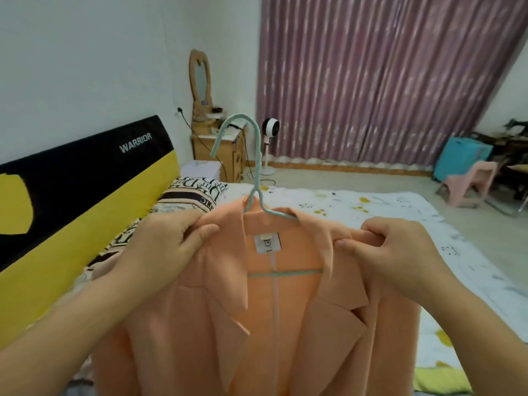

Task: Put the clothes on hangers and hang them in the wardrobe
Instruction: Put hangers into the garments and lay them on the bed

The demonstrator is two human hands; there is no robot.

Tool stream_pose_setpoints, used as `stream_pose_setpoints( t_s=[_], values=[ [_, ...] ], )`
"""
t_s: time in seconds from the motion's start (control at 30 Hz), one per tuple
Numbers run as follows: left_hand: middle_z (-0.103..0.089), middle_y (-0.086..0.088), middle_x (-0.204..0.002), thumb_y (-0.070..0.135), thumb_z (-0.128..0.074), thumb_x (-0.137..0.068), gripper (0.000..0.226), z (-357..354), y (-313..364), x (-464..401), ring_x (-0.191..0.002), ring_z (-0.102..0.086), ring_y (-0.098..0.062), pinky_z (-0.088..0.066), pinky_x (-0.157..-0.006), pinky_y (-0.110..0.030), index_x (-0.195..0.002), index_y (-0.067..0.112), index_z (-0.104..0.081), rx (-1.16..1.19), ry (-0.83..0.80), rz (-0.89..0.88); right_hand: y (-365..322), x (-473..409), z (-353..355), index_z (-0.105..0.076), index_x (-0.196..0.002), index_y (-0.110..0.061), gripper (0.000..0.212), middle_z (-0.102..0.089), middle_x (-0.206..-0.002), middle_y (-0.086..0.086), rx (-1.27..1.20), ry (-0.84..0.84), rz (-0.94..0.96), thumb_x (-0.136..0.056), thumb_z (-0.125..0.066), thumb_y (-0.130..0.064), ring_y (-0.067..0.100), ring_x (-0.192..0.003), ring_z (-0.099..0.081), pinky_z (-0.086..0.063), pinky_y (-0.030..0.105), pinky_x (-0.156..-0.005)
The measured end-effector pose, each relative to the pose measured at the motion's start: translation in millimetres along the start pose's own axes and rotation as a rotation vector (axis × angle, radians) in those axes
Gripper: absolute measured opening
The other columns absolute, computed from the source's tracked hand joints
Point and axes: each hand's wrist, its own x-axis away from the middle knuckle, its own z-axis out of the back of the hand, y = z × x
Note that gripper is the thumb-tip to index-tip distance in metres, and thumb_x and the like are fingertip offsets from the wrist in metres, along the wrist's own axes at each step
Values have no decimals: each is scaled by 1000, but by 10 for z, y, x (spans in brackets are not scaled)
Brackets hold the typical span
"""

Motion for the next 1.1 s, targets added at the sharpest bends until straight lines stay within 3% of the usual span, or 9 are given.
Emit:
stream_pose_setpoints(
  t_s=[0.3,0.47,0.63,0.73,0.8,0.9,0.97,1.03,1.1],
  values=[
    [-37,10,-51,64,-32,-72,45,-1390,-426,-682,-58,-40,-21,-26,-53,-34,-55,23,-30,75,-167,89,947,-752,-757,-55,-63,2,42,-42,-53,2,-119,-55,-237,-70,-77,-33,17,-56,-39,-27,32,-54],
    [-46,5,-62,54,-42,-84,43,-2335,-756,-965,-70,-47,-24,-25,-60,-32,-57,24,-26,49,-276,258,1653,-1357,-1520,-42,-51,-15,45,-41,-50,-3,-127,-132,-317,-69,-77,-36,15,-56,-41,-25,30,-52],
    [-54,-2,-74,41,-50,-91,38,-3238,-1089,-1141,-83,-56,-28,-29,-62,-33,-62,26,-29,-18,-344,391,2269,-1918,-2303,-39,-51,-17,46,-41,-50,-4,-156,-253,-412,-69,-77,-37,14,-55,-41,-27,31,-54],
    [-62,-4,-93,31,-60,-85,14,-3733,-1266,-1052,-94,-58,-28,-45,-77,-36,-95,21,-57,-101,-431,462,2602,-2169,-2832,-41,-54,-14,45,-43,-53,-2,-126,-324,-465,-69,-74,-40,17,-58,-43,-30,32,-57],
    [-66,-7,-106,28,-70,-74,44,-4091,-1433,-867,-96,-64,-27,-53,-79,-36,-113,11,-59,-160,-517,448,2805,-2291,-3187,-39,-54,-14,46,-42,-53,-2,-98,-372,-505,-70,-73,-42,18,-58,-44,-30,32,-56],
    [-68,-10,-108,33,-44,-70,53,-4489,-1583,-572,-95,-68,-24,-49,-86,-30,-113,7,-60,-240,-685,436,3102,-2406,-3703,-37,-53,-16,48,-42,-53,-3,-60,-452,-556,-71,-72,-42,15,-56,-42,-28,31,-52],
    [-68,-12,-108,32,-35,-67,62,-4809,-1728,-254,-109,-61,-23,-28,-104,-28,-118,5,-58,-219,-835,446,3305,-2436,-4040,-39,-54,-14,46,-47,-56,-1,-57,-494,-598,-73,-71,-42,16,-58,-46,-30,31,-52],
    [-59,-15,-124,35,-36,-73,71,-4981,-1763,-108,-132,-32,-17,-12,-112,-29,-139,9,-34,-255,-950,498,3497,-2418,-4365,-41,-56,-13,45,-49,-59,0,-47,-532,-640,-75,-69,-43,16,-60,-48,-30,30,-52],
    [-21,-9,-154,32,-35,-91,67,-5215,-1864,97,-143,-6,-22,-10,-115,-35,-148,11,-8,-241,-1011,580,3673,-2375,-4664,-40,-55,-13,46,-48,-59,0,-28,-576,-666,-78,-67,-42,18,-61,-47,-29,29,-51]
  ],
)
